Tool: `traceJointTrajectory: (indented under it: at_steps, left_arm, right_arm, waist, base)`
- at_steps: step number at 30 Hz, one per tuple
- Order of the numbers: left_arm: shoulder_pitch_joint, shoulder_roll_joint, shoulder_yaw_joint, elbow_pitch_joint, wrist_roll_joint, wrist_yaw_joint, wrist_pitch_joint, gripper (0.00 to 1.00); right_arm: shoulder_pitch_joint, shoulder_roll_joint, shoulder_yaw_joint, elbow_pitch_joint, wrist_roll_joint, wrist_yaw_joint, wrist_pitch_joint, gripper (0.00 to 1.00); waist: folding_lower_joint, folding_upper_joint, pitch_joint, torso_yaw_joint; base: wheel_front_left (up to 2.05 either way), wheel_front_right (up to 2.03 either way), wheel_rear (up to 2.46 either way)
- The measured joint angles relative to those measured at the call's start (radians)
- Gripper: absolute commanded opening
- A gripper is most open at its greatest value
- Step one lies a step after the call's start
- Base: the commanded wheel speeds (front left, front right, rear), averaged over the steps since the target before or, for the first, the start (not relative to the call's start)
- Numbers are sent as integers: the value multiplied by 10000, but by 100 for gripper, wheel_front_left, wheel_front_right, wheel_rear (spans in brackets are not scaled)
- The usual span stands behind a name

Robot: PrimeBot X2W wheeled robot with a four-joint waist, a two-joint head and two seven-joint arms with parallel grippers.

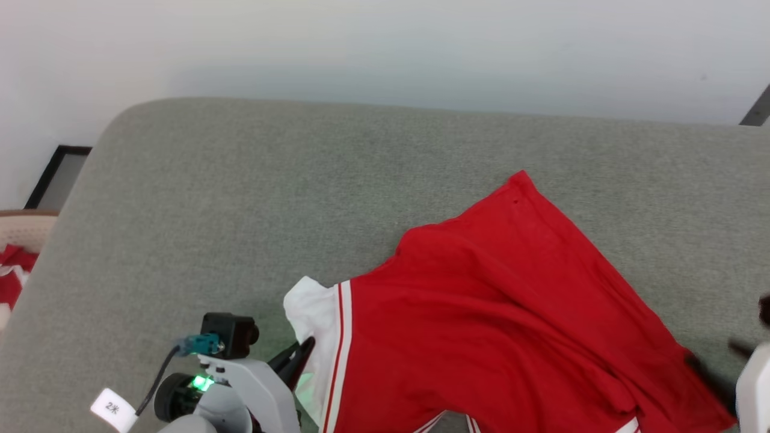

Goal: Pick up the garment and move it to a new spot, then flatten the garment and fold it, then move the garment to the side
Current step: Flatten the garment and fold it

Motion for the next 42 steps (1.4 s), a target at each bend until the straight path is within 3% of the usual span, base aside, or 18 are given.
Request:
traceJointTrajectory:
  at_steps: [4, 7, 19, 26, 36, 37, 38, 39, 42]
  left_arm:
    - [-59, -105, -40, -82, 0, -4, 6, 0]
    - [-211, -230, -67, -134, 10, -52, 19, 0]
    - [-1434, -1174, -474, 94, 368, -606, 144, 0]
    - [-2011, -1783, -742, 571, 558, -1020, 134, 0]
    - [-2372, -2201, -846, 1147, 577, -1373, -10, 0]
    - [-2377, -2209, -853, 1206, 577, -1384, -10, 0]
    - [-2382, -2217, -851, 1250, 575, -1411, -12, 0]
    - [-2391, -2215, -857, 1289, 577, -1417, -12, 0]
    - [-2475, -2196, -855, 1411, 577, -1457, -4, 0]
  right_arm:
    - [-850, -56, 119, -709, -311, 0, -462, 100]
    - [-1796, -77, 552, -458, -360, 0, -1202, 100]
    - [-6767, -719, 3710, 4385, -31, 0, -3388, 100]
    - [-8692, -732, 5501, 7083, 748, 0, -3068, 100]
    - [-10109, -748, 7139, 9267, 1962, 0, -2080, 100]
    - [-10243, -750, 7214, 9438, 2104, 0, -1810, 78]
    - [-10373, -754, 7357, 9501, 2234, -6, -1524, 7]
    - [-10488, -763, 7448, 9582, 2376, -10, -1302, 0]
    - [-10771, -761, 7683, 9731, 2650, -8, -1028, 0]
  waist:
    - [0, 0, 112, 167]
    - [0, 0, 271, 311]
    - [0, 0, 1162, 1363]
    - [0, 0, 1708, 2181]
    - [0, 0, 2419, 3048]
    - [0, 0, 2465, 3104]
    - [0, 0, 2508, 3152]
    - [0, 0, 2547, 3189]
    - [0, 0, 2610, 3212]
  base:
    - [0, 0, 0]
    - [0, 0, 0]
    - [0, 0, 0]
    - [0, 0, 0]
    - [0, 0, 0]
    - [0, 0, 0]
    - [0, 0, 0]
    - [0, 0, 0]
    - [0, 0, 0]
